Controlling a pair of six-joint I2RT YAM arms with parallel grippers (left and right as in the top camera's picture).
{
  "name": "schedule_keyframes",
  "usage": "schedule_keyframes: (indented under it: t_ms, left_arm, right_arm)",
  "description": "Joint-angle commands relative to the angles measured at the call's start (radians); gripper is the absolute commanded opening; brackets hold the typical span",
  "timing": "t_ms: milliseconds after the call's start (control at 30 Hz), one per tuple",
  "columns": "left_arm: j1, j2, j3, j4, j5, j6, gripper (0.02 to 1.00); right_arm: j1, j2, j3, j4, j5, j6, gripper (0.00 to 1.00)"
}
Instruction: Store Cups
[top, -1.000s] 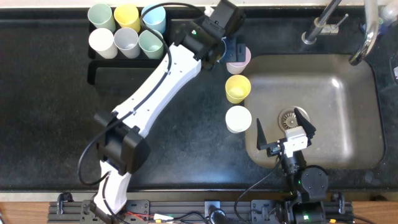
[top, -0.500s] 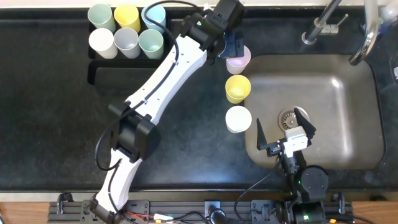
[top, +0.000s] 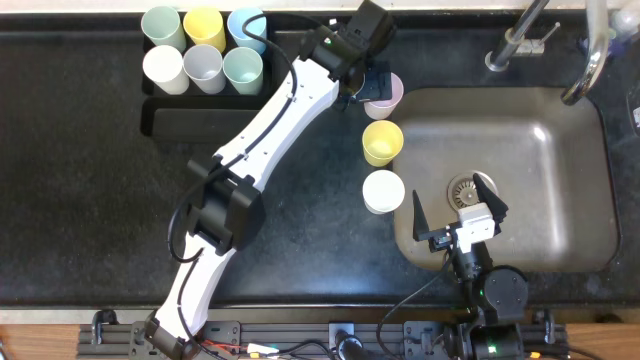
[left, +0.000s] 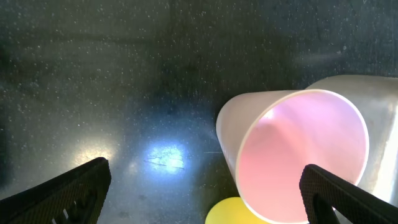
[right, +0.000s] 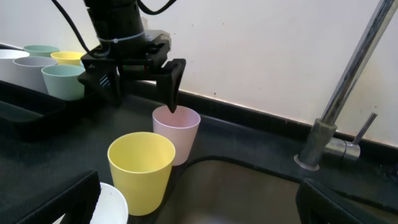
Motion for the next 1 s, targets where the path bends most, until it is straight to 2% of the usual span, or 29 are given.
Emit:
schedule_keyframes:
  t_ms: [33,433,533,567,600,633,667,700,767,1000]
  left_arm:
    - [0.002,0.015,0.027,0.000,0.002,-0.027,1.000]
    - [0.002,0.051,0.027,0.020,0.002,-0.068,1.000]
    - [0.002,0.056,0.027,0.021,0.008,-0.076,0.921]
    - [0.002,0.058,0.027,0.021,0.008,-0.084,0.820]
    - [0.002,0.058,0.027,0.021,0.008,-0.087,0.531]
    - [0.002,0.058,0.027,0.022,0.008,-0.087,0.312]
    - [0.002,0.058,0.027,0.026,0.005,-0.086,0.200]
    - [0.002,0.058,0.027,0.035,0.005,-0.086,0.167]
    - [0.008,0.053,0.027,0.069,0.005,-0.085,0.036]
    - [0.064,-0.062,0.027,0.120,-0.050,-0.085,0.034]
  right_arm:
    - [0.005,-0.008,-0.013,0.004,0.002,0.007,0.998]
    - [0.005,-0.008,-0.013,0.004,0.002,0.007,0.996]
    - [0.005,-0.008,-0.013,0.004,0.002,0.007,0.998]
    - [0.005,-0.008,-0.013,0.004,0.002,0.007,0.998]
    - [0.005,-0.008,-0.013,0.004,0.002,0.007,0.998]
    - [0.005,-0.008,-0.013,0.004,0.002,0.007,0.998]
    - [0.005,-0.008,-0.013,0.004,0.002,0.007,0.998]
    - [0.005,-0.008,-0.013,0.004,0.002,0.007,0.998]
    - [0.005,-0.008,-0.013,0.004,0.002,0.007,0.998]
    - [0.005,-0.008,-0.013,0.004,0.002,0.007,0.996]
